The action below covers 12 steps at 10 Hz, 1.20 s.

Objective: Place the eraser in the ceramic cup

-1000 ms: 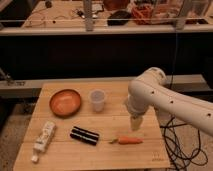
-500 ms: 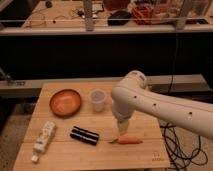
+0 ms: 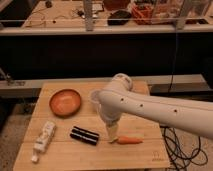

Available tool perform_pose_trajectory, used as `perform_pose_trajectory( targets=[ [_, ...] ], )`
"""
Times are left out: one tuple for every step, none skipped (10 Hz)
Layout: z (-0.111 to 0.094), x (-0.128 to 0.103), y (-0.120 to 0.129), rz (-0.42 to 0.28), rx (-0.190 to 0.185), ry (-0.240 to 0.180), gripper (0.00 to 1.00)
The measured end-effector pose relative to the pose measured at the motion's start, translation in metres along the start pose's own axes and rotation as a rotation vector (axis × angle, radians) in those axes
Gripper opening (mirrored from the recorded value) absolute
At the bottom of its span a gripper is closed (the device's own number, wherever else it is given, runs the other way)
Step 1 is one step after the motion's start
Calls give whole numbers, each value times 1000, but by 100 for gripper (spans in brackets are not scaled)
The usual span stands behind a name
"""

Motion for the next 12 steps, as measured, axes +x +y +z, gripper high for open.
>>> perform_pose_trajectory(
  targets=[
    [3,-4,0,-9,-1,-8,80],
    [4,-5,0,-16,0,-18,80],
    [10,-10,-2,-25,0,-27,80],
    [19,-20,-6,-29,2,-40,80],
    [26,-26,-8,-29,4,-52,80],
    [30,-28,-8,-33,6,-56,80],
    [32,-31,-9,-35,12,-65,80],
    [35,-33,-11,-32,17,-70,80],
    [41,-38,-13,-31,20,-80,80],
    [48,-44,-16,-29,24,-93,80],
    [52,-46,-17,-28,27,-100,80],
    [56,-49,-19,-33,29,-108,80]
  ],
)
